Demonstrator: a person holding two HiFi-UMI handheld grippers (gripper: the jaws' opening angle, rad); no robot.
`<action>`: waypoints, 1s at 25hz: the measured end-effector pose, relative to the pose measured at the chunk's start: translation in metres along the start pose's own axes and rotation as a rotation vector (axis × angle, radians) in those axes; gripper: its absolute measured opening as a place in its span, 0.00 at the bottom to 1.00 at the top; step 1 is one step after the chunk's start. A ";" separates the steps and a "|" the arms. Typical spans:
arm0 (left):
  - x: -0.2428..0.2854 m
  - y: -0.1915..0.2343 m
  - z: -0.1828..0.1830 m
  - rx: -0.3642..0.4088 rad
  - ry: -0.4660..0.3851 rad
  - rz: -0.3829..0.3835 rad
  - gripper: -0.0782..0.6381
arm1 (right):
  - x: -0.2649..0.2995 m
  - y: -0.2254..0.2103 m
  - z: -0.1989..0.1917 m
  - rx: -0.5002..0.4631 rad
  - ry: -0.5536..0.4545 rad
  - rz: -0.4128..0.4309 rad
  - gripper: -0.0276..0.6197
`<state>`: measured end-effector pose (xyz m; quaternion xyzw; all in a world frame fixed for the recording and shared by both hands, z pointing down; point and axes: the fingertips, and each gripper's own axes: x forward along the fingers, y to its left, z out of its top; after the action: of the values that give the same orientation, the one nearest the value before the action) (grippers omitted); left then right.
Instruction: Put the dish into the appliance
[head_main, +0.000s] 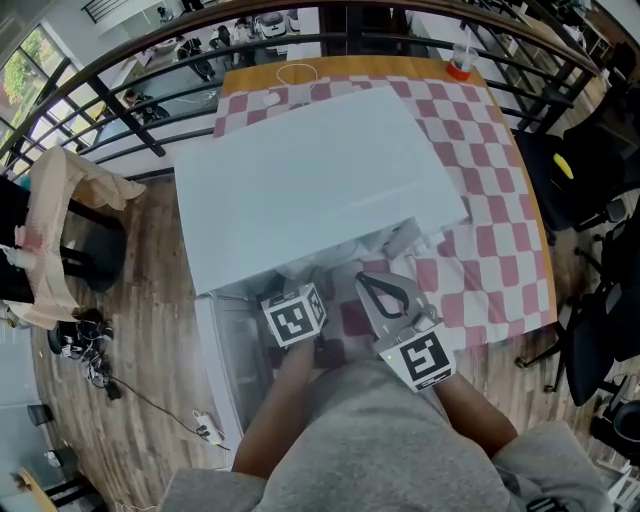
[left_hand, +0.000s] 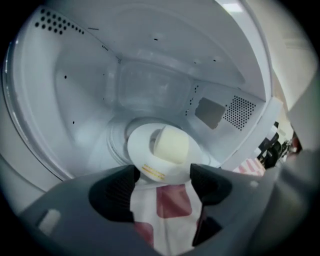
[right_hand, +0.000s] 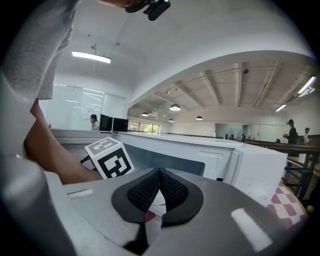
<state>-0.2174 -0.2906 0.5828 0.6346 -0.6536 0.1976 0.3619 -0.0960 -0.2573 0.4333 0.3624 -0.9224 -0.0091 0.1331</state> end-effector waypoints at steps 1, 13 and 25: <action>-0.002 0.001 0.000 0.019 -0.008 0.004 0.60 | 0.000 0.000 0.000 0.011 -0.003 0.001 0.04; -0.007 -0.026 -0.015 0.228 -0.178 0.022 0.69 | -0.002 -0.008 -0.006 0.034 -0.004 -0.011 0.04; 0.012 -0.015 0.018 0.194 -0.190 0.139 0.63 | -0.009 -0.028 -0.012 0.040 0.014 -0.057 0.04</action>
<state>-0.2056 -0.3136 0.5770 0.6356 -0.7052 0.2234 0.2209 -0.0685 -0.2708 0.4398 0.3912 -0.9108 0.0079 0.1321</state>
